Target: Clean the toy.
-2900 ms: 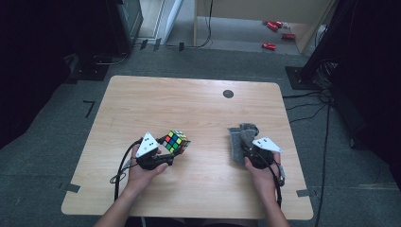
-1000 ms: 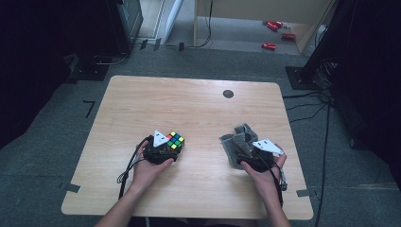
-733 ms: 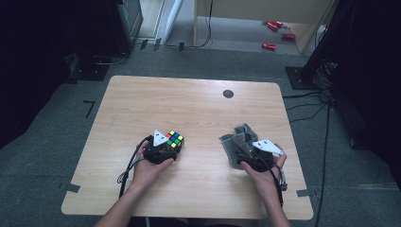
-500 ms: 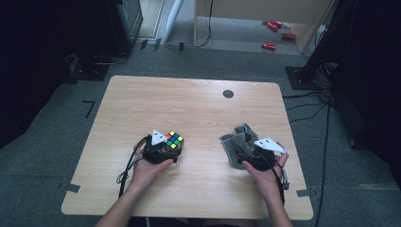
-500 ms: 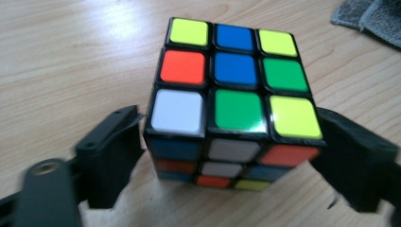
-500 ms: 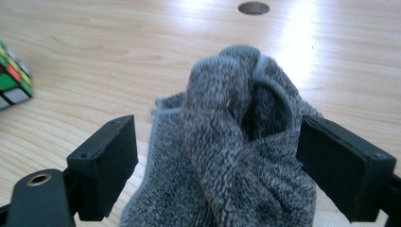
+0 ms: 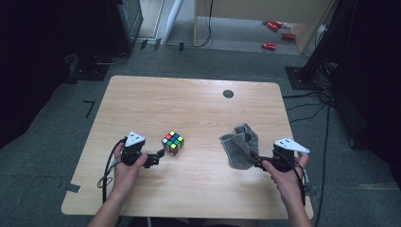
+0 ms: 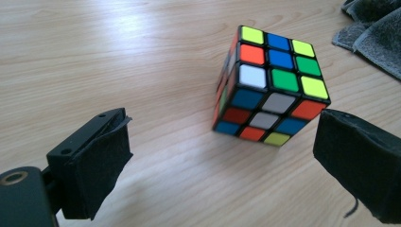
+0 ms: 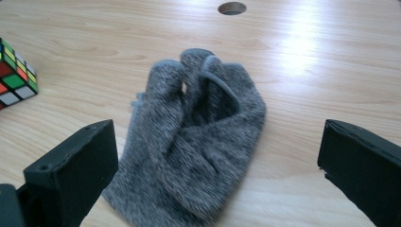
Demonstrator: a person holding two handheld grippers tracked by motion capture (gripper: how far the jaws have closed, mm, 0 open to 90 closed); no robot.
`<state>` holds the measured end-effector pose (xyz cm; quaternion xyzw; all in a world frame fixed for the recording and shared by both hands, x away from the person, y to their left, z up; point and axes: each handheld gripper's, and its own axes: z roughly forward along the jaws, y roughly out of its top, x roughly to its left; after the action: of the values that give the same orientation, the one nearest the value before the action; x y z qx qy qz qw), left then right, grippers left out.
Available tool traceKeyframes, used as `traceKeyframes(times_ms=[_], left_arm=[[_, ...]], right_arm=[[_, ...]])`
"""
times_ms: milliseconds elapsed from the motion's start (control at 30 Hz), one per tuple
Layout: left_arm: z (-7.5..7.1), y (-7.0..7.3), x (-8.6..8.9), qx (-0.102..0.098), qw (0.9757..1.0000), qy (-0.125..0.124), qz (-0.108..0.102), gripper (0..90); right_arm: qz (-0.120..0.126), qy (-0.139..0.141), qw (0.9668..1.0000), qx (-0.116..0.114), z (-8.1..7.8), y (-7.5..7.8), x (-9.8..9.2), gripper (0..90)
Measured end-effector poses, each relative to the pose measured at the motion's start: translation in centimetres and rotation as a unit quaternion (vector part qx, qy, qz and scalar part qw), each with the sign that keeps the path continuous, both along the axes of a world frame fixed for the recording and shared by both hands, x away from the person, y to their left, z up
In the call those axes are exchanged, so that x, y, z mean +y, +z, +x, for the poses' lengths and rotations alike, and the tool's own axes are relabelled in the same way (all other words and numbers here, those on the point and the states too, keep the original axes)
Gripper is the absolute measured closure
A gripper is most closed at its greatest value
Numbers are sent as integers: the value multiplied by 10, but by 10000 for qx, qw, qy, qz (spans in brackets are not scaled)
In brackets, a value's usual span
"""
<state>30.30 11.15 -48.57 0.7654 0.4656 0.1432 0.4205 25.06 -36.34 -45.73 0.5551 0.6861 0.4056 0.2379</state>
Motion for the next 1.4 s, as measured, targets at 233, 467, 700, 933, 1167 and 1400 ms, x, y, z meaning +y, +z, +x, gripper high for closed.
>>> traceKeyframes(times_ms=[233,467,700,933,1167,1400], left_arm=[[-14,9,32,-146,9998,100,7,52],[-32,5,60,-94,9997,218,105,52],[-46,-7,88,-9,9992,330,236,53],[-60,-18,106,75,9977,368,560,53],[-63,-28,112,175,9961,428,756,70],[-62,-32,107,156,9944,269,1009,70]], right_arm=[[-70,-10,10000,-10,-17,-1,-13,0],[-97,-49,9999,94,-33,-8,-26,0],[-132,-152,9992,336,-47,-25,-43,0],[-255,-291,9978,539,-59,-40,-52,0],[-587,-217,9945,841,-65,-61,-52,0],[-687,-199,9944,778,-66,-69,-56,0]])
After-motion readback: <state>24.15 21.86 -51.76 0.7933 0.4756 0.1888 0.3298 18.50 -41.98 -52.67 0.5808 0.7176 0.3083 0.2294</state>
